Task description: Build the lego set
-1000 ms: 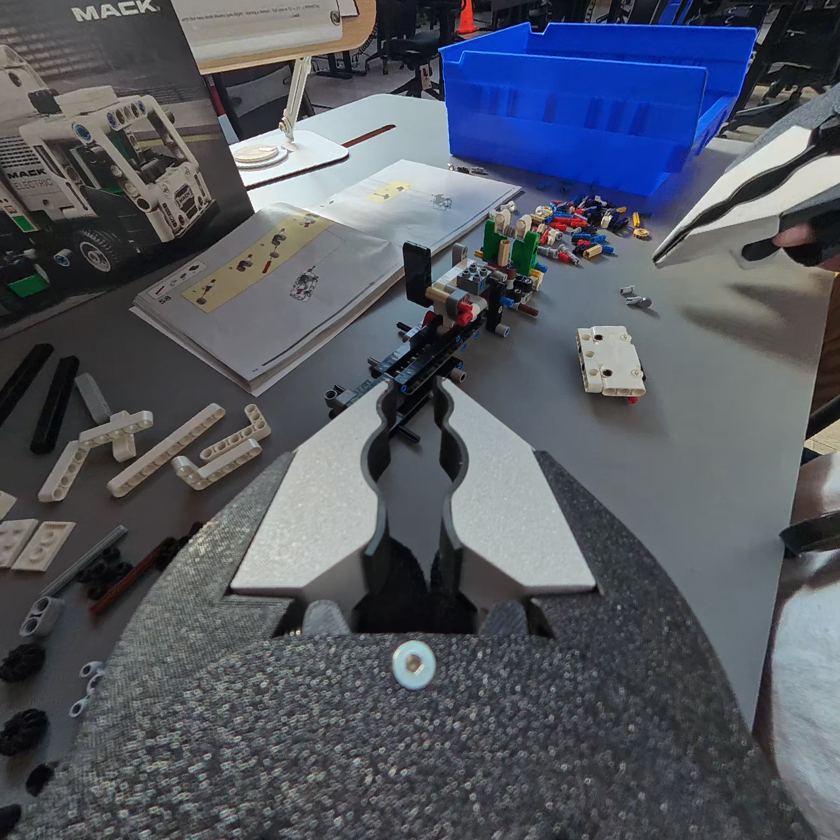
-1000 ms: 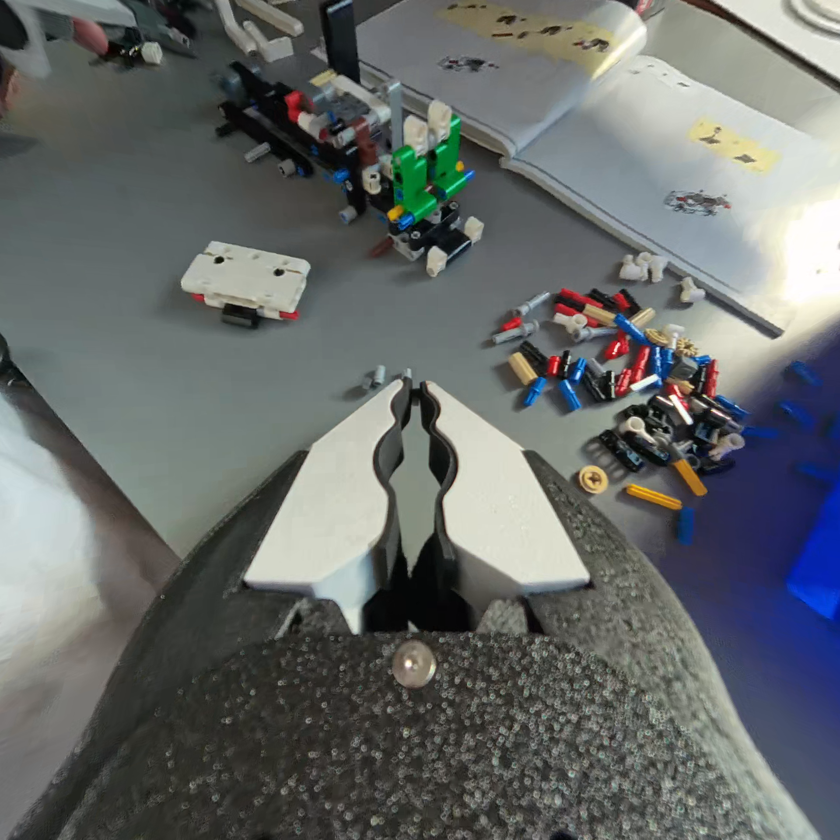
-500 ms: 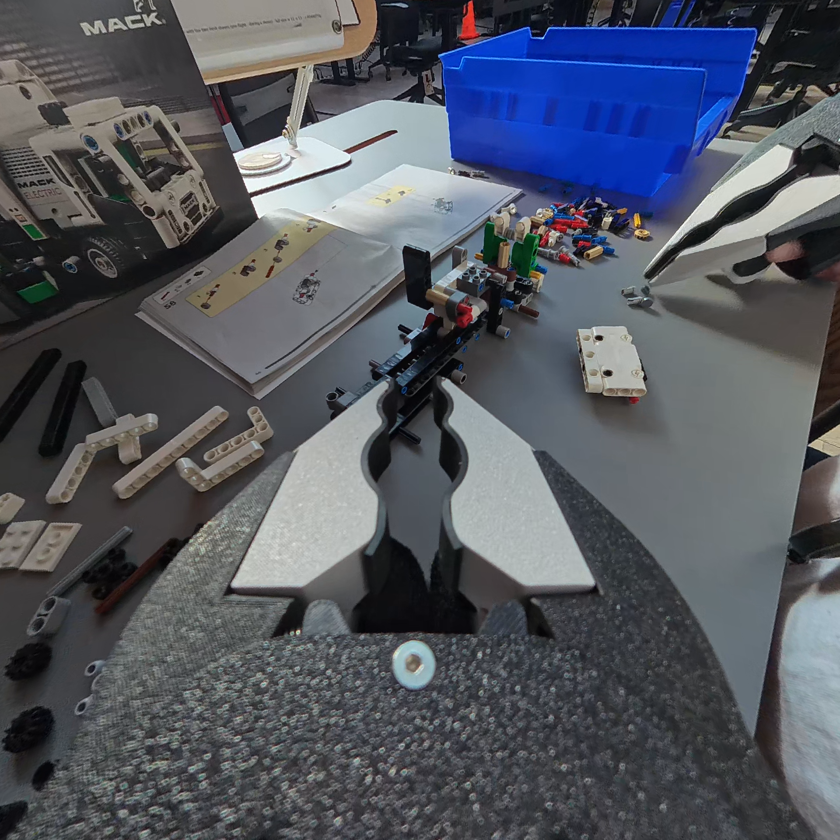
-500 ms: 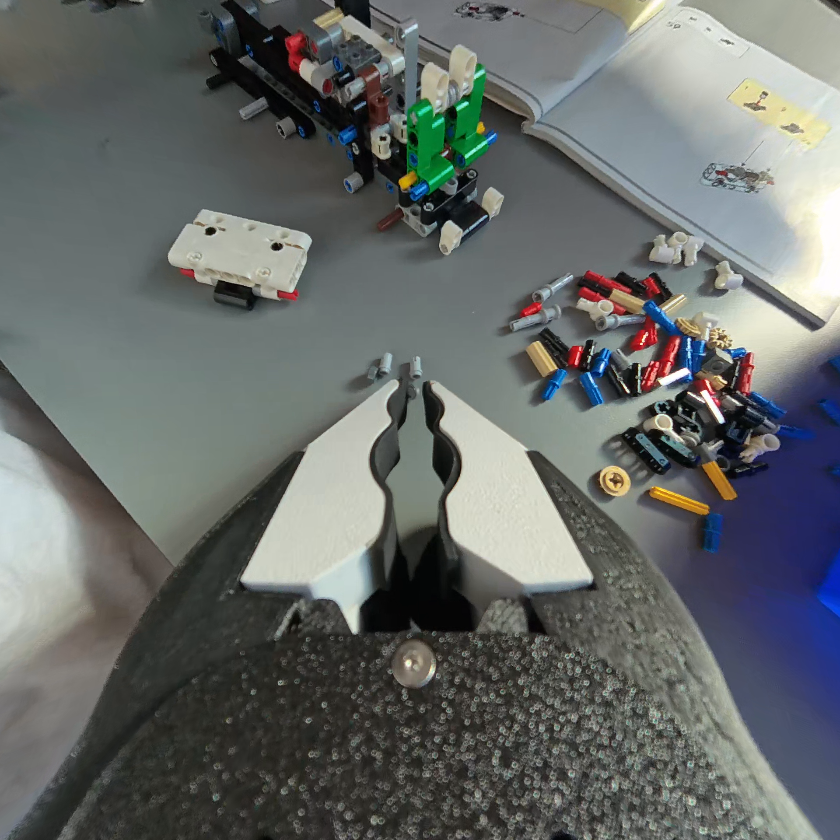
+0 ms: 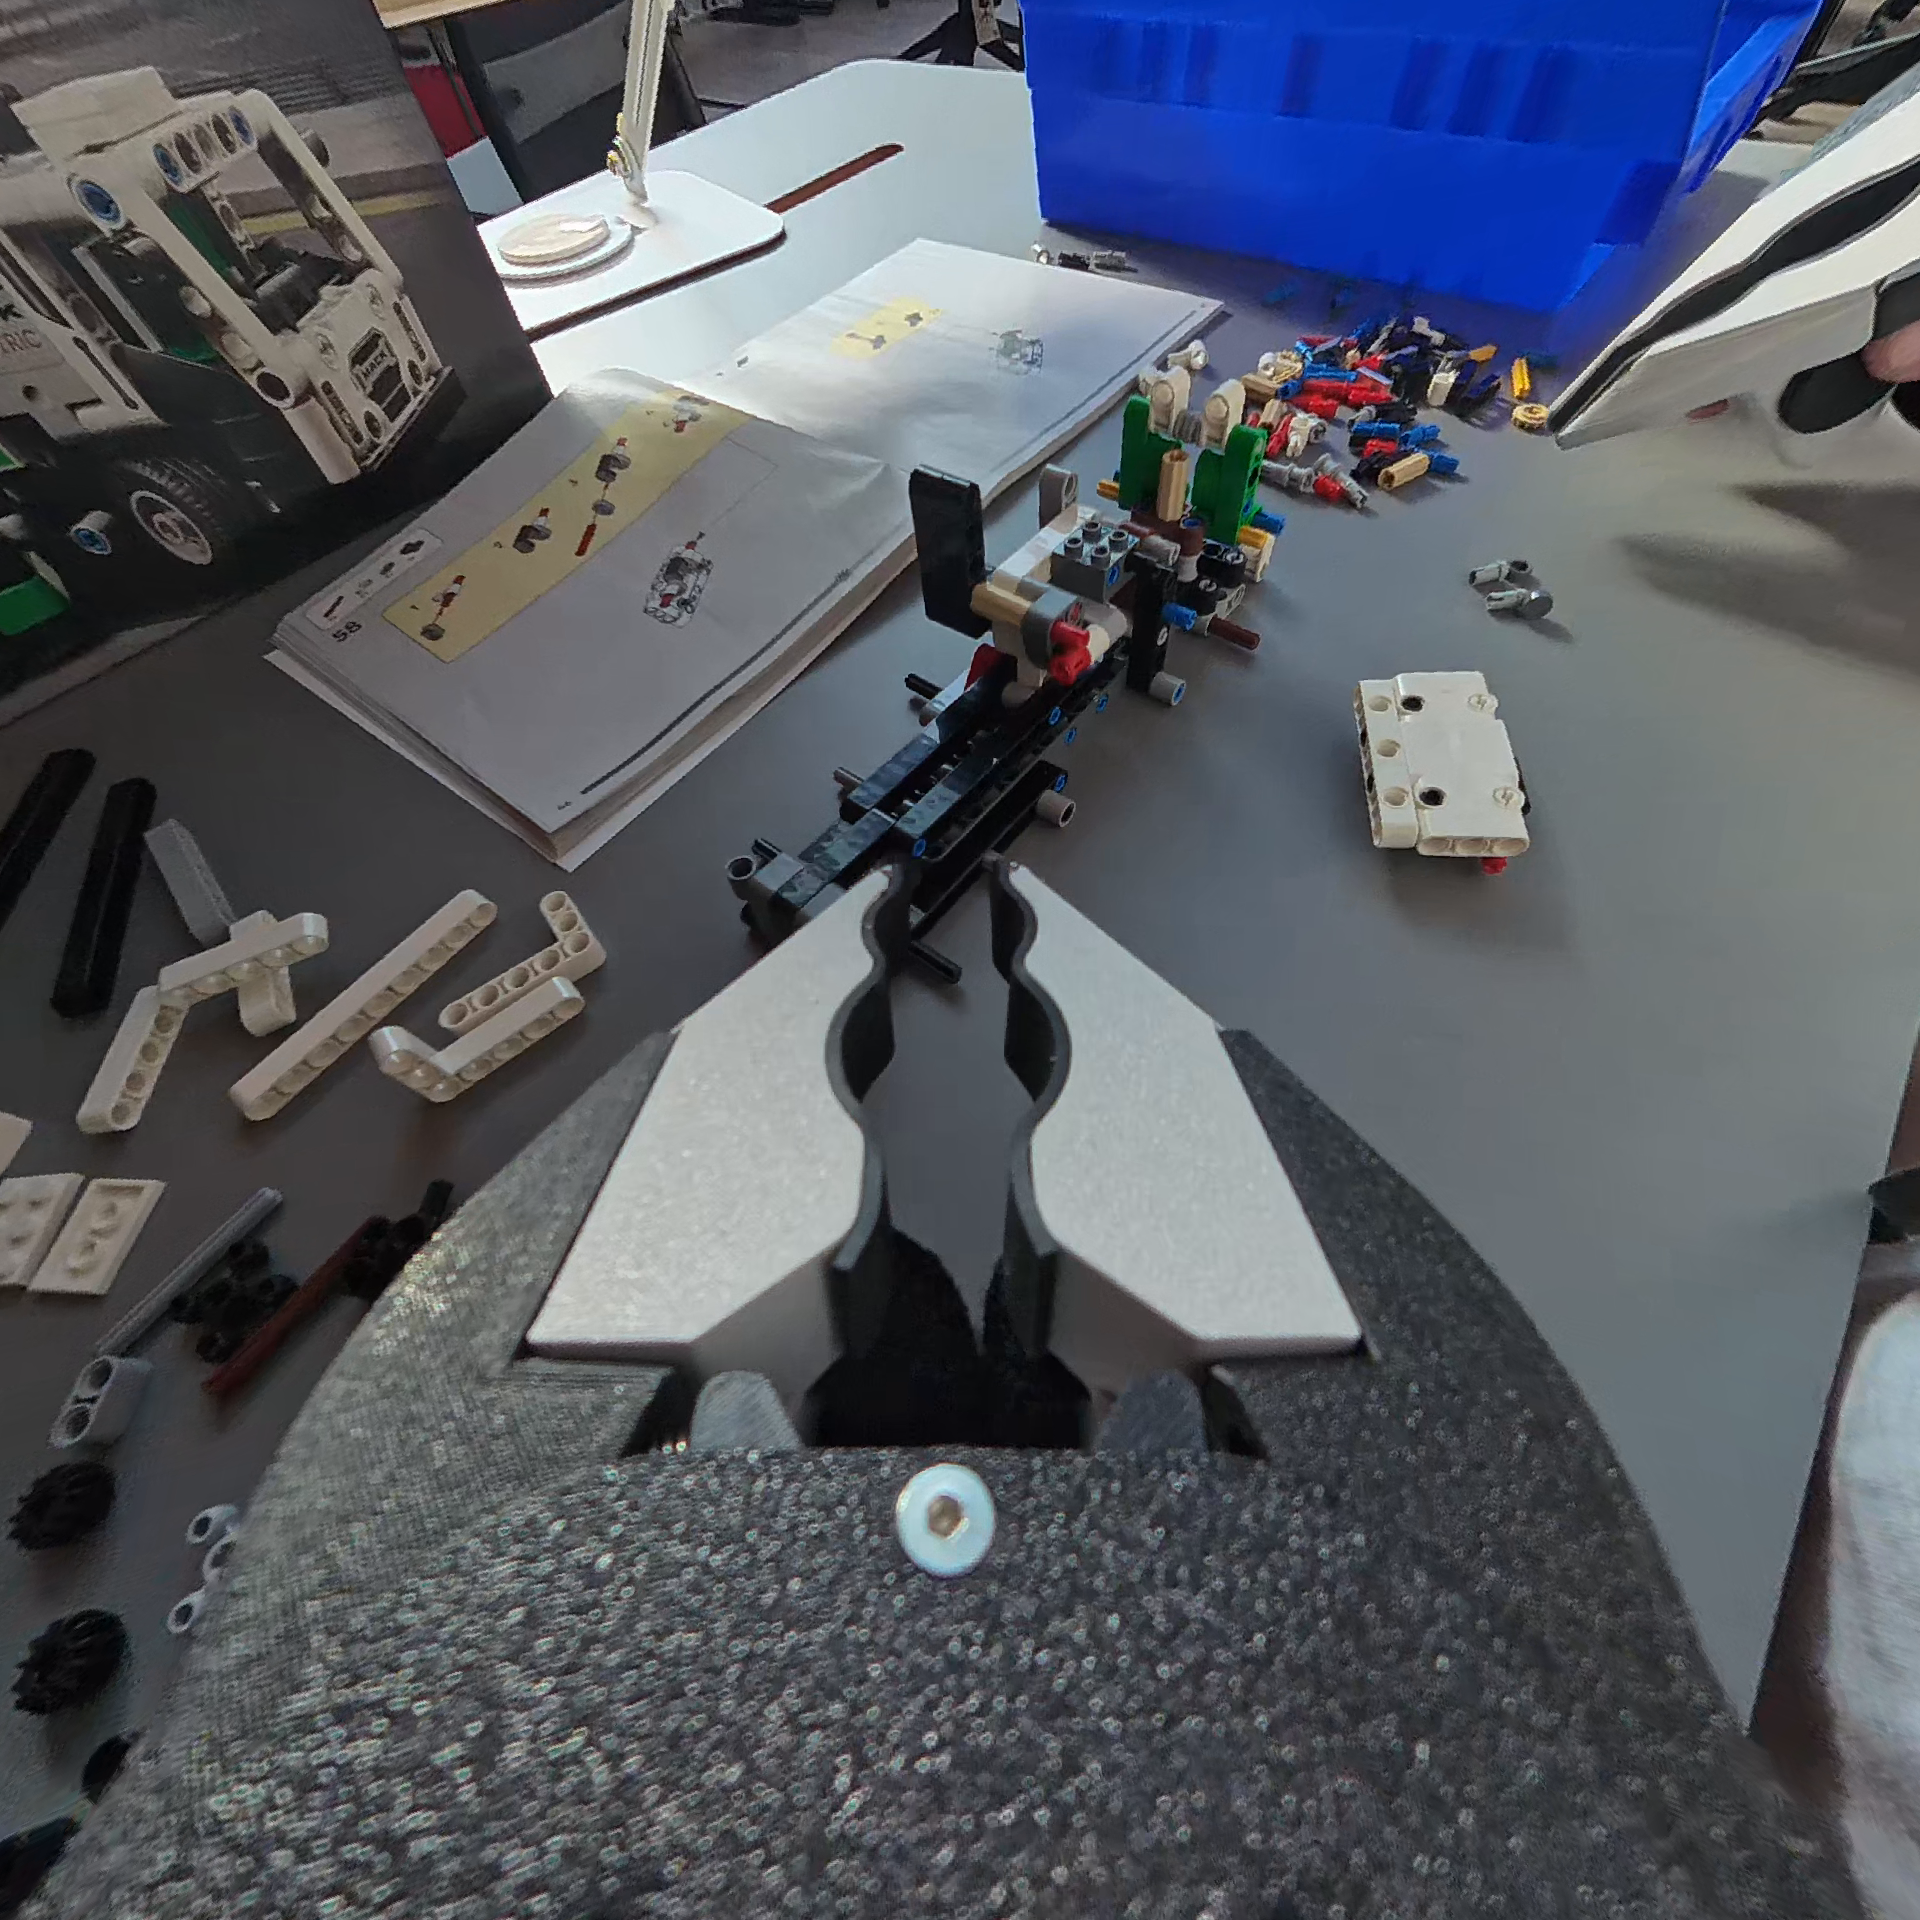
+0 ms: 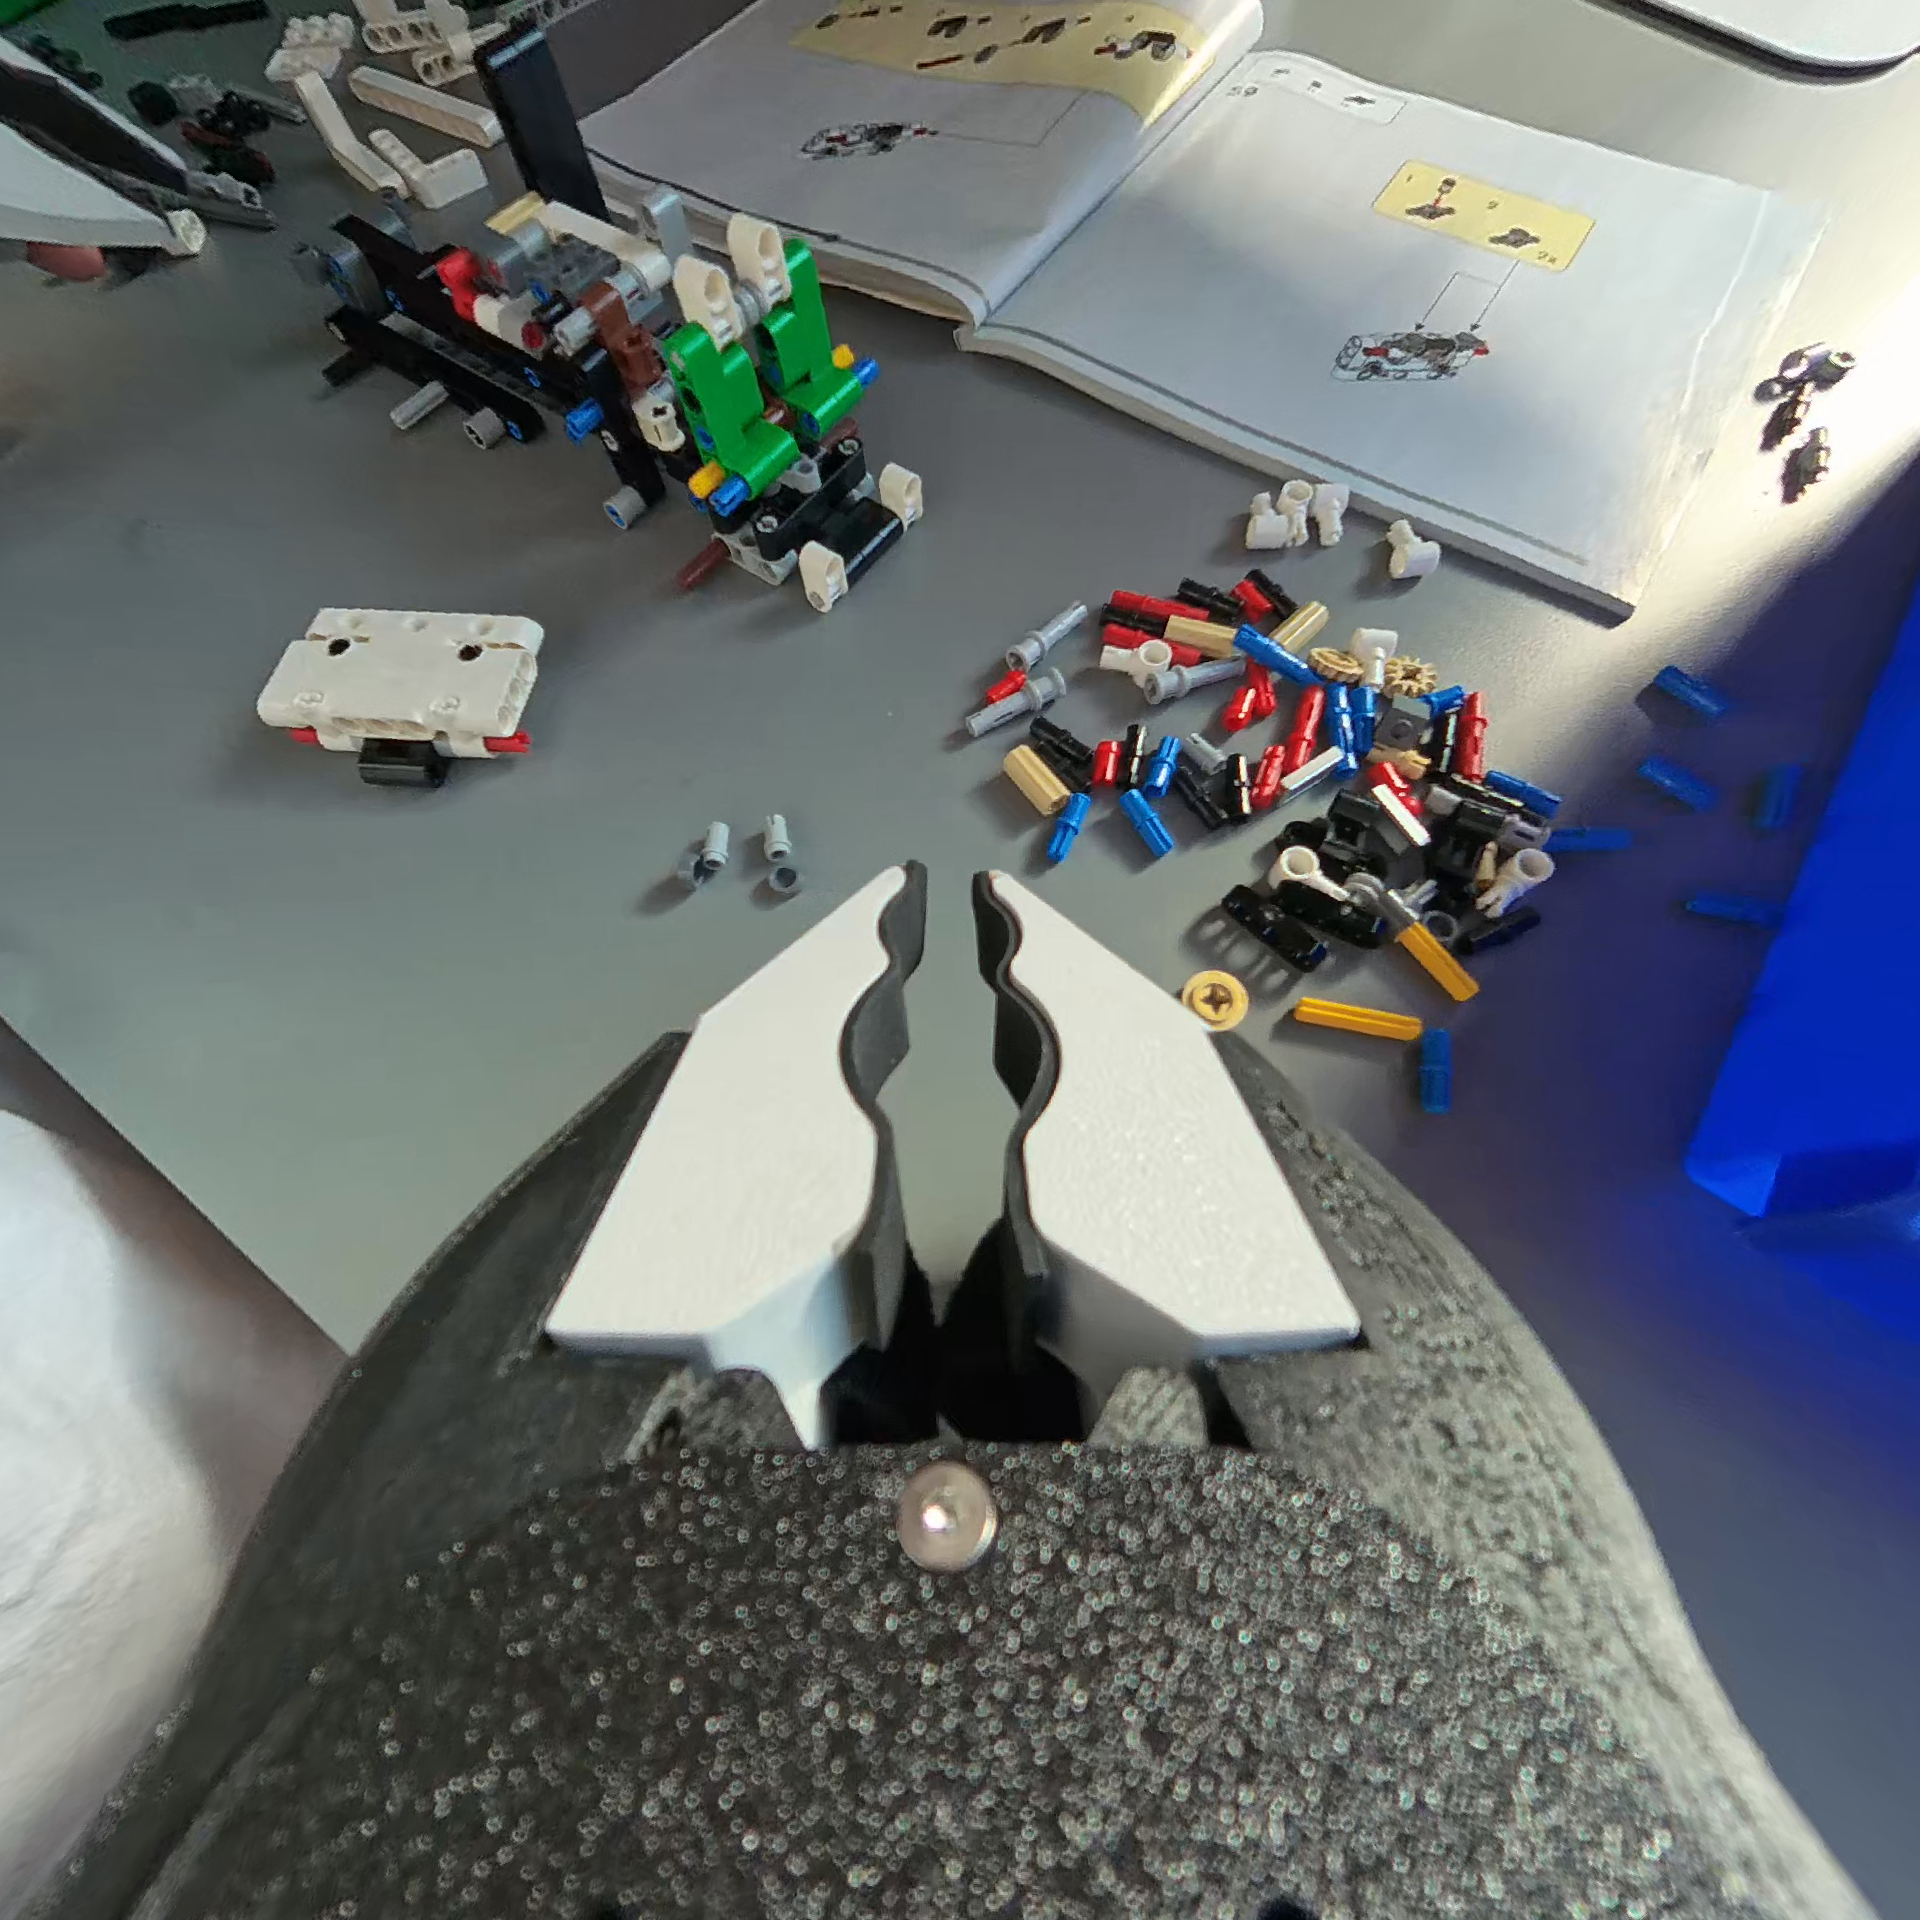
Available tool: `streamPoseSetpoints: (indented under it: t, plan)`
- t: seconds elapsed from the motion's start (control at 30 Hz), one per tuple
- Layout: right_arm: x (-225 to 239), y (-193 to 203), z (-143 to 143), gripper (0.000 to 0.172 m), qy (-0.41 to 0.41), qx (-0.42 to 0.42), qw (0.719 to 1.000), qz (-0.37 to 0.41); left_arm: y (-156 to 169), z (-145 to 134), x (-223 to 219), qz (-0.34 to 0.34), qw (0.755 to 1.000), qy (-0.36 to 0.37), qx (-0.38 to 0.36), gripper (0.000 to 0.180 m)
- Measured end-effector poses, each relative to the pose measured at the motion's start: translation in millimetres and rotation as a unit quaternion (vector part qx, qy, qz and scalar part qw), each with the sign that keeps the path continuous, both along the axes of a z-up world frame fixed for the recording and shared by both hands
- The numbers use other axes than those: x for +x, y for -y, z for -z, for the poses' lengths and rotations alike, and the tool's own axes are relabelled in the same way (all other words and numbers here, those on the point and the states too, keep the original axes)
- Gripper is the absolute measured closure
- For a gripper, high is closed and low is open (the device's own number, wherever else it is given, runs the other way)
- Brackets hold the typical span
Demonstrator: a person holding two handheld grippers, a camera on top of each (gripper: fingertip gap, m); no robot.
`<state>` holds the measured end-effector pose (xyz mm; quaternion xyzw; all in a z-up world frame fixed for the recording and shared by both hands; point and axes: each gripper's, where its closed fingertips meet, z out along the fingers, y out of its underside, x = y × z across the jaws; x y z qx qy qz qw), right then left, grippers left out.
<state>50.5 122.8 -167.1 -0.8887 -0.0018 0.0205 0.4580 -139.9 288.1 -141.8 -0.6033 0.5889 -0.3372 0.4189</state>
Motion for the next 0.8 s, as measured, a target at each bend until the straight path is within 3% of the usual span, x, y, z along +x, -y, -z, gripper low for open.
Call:
streamPoseSetpoints:
  t: [0.03,0.2,0.43,0.8]
  plan:
    - [6.4,-0.5,-0.6,0.164,0.011,-0.005,1.0,0.013,0.0,1.0,0.2,0.0,1.0,-0.003,0.001,0.167]
    - [19.1,-0.6,-4.2,0.164,0.058,-0.011,0.998,0.033,-0.8,5.4,1.2,-0.001,1.0,-0.017,-0.007,0.167]
    - [16.6,-0.6,11.1,0.165,0.056,-0.022,0.998,0.026,0.6,11.2,2.6,0.002,0.999,-0.036,0.001,0.167]
    - [16.8,-9.1,10.0,0.165,0.062,-0.017,0.998,0.023,1.6,10.4,2.5,0.004,0.999,-0.033,0.003,0.167]
